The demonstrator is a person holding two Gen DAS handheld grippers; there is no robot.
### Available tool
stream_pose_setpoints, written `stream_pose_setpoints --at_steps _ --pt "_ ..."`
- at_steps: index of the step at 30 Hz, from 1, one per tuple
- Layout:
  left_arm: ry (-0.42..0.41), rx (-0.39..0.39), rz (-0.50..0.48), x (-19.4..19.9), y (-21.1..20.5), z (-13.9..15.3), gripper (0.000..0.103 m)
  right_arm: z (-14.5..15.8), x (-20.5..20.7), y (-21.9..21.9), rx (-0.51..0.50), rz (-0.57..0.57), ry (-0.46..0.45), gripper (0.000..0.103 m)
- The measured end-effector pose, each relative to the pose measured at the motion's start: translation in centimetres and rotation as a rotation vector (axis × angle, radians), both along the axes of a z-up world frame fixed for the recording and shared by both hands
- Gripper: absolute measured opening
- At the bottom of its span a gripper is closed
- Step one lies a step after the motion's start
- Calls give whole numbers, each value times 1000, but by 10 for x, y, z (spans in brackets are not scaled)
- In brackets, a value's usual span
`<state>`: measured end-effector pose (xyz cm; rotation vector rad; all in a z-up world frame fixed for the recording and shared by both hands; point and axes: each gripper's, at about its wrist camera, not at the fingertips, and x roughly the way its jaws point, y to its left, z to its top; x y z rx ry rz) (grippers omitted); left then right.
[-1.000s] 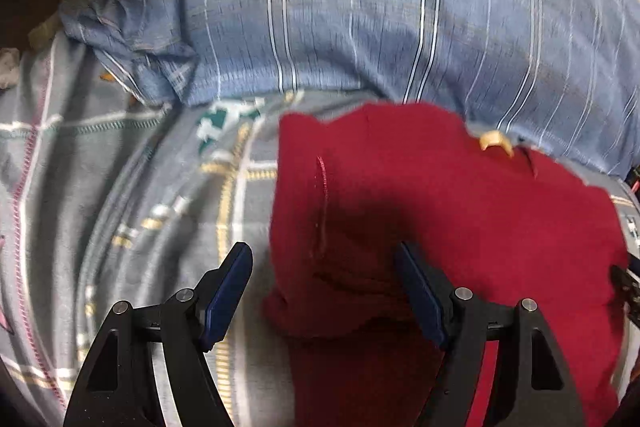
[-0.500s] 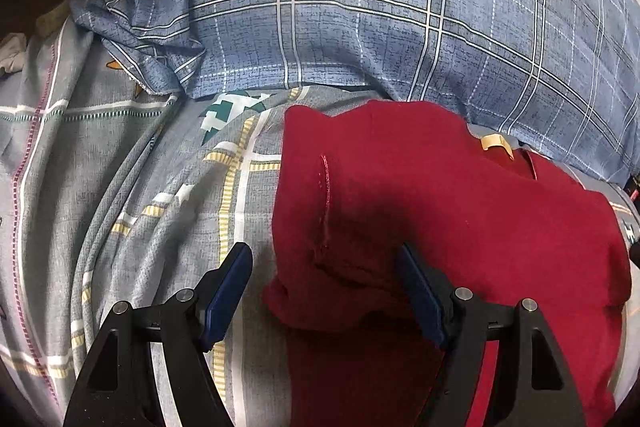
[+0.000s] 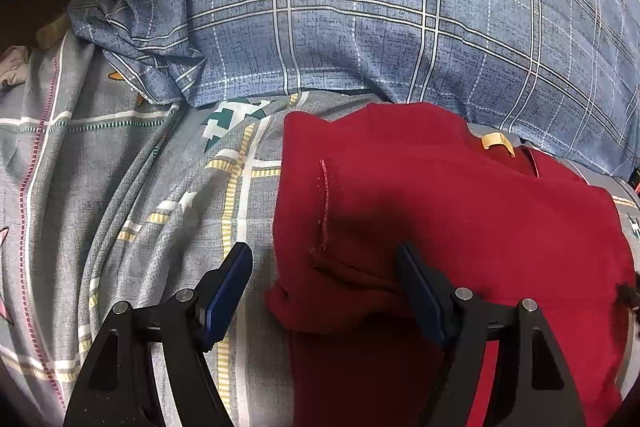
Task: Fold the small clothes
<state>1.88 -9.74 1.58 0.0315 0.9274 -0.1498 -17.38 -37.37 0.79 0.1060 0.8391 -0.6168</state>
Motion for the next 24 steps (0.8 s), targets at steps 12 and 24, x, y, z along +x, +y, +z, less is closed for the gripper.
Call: stream_pose_setpoints --at_steps 12,24 --pt "-45 2 -16 -33 8 17 74 4 -30 8 35 -34 -15 61" --pt "10 -64 -23 -89 37 30 74 0 -55 50 57 20 -35 66"
